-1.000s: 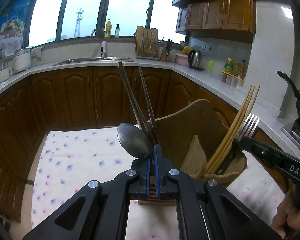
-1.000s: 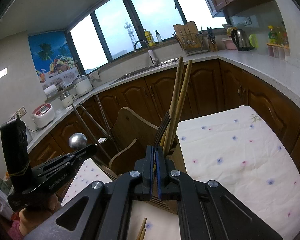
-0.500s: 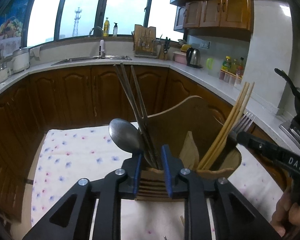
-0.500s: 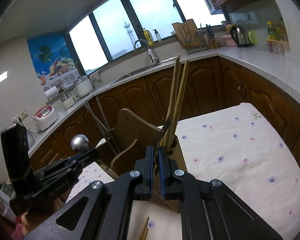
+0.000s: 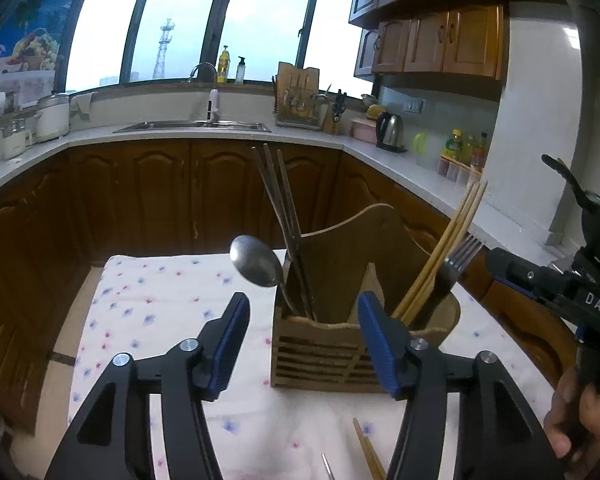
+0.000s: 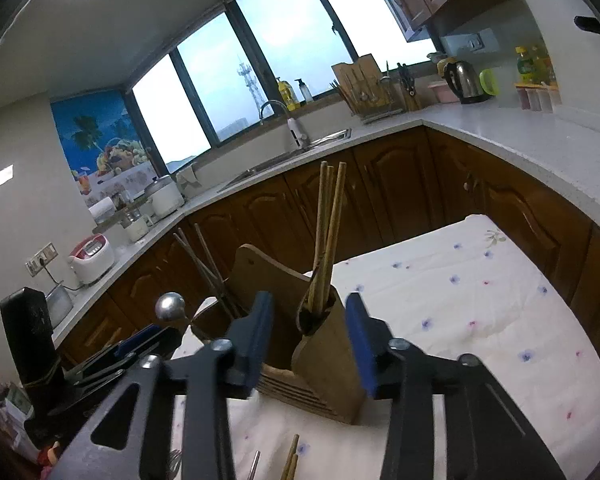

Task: Organize utensils

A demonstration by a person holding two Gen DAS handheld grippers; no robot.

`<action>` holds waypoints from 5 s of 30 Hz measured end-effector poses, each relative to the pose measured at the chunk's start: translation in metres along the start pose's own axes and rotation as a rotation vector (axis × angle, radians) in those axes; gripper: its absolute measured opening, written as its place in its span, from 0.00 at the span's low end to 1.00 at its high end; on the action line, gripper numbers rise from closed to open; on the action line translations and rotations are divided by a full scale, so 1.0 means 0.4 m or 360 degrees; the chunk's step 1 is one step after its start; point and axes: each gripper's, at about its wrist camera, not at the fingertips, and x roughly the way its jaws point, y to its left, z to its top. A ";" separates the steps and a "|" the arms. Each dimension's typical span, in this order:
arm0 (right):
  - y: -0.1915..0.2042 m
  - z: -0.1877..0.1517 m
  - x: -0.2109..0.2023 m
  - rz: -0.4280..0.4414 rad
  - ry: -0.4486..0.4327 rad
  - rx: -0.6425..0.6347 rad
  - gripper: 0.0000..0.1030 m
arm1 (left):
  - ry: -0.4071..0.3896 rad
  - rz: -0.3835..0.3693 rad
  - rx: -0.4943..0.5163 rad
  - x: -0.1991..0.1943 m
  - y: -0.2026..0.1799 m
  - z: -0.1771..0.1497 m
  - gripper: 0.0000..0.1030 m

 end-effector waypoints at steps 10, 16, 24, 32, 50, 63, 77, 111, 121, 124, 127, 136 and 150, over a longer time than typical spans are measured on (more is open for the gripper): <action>0.022 -0.025 -0.050 0.0078 -0.0066 -0.0013 0.79 | 0.0007 0.0044 -0.0037 -0.081 0.021 -0.050 0.78; 0.022 -0.042 -0.083 0.0091 -0.0074 0.0025 0.85 | 0.0019 0.0057 -0.0147 -0.150 0.049 -0.086 0.87; 0.040 -0.094 -0.132 0.0107 -0.0056 0.0017 0.95 | 0.0007 0.0078 -0.0247 -0.255 0.075 -0.136 0.96; 0.038 -0.154 -0.189 0.0106 -0.0042 0.0061 0.98 | 0.0041 0.0153 -0.0217 -0.332 0.067 -0.167 0.96; 0.118 -0.271 -0.362 0.0064 -0.0149 -0.0168 1.00 | -0.0041 0.0177 -0.0124 -0.523 0.007 -0.288 0.96; 0.168 -0.272 -0.482 0.0004 -0.0292 -0.0386 1.00 | -0.0219 0.0297 0.0042 -0.639 -0.055 -0.339 0.99; 0.123 -0.402 -0.409 -0.0081 -0.0227 -0.0403 1.00 | -0.0154 0.0376 0.0108 -0.591 -0.081 -0.415 0.99; 0.108 -0.440 -0.416 -0.0075 -0.0284 -0.0382 1.00 | -0.0252 0.0405 0.0135 -0.608 -0.087 -0.458 0.99; 0.105 -0.444 -0.411 -0.0078 -0.0284 -0.0381 1.00 | -0.0243 0.0408 0.0146 -0.608 -0.096 -0.454 0.99; 0.104 -0.444 -0.409 -0.0080 -0.0283 -0.0379 1.00 | -0.0245 0.0404 0.0154 -0.609 -0.100 -0.455 0.99; 0.103 -0.445 -0.408 -0.0083 -0.0283 -0.0376 1.00 | -0.0252 0.0407 0.0165 -0.611 -0.105 -0.455 0.99; 0.099 -0.443 -0.407 -0.0087 -0.0288 -0.0370 1.00 | -0.0246 0.0408 0.0173 -0.608 -0.114 -0.459 0.99; 0.102 -0.437 -0.411 -0.0080 -0.0294 -0.0369 1.00 | -0.0234 0.0404 0.0175 -0.602 -0.127 -0.458 0.99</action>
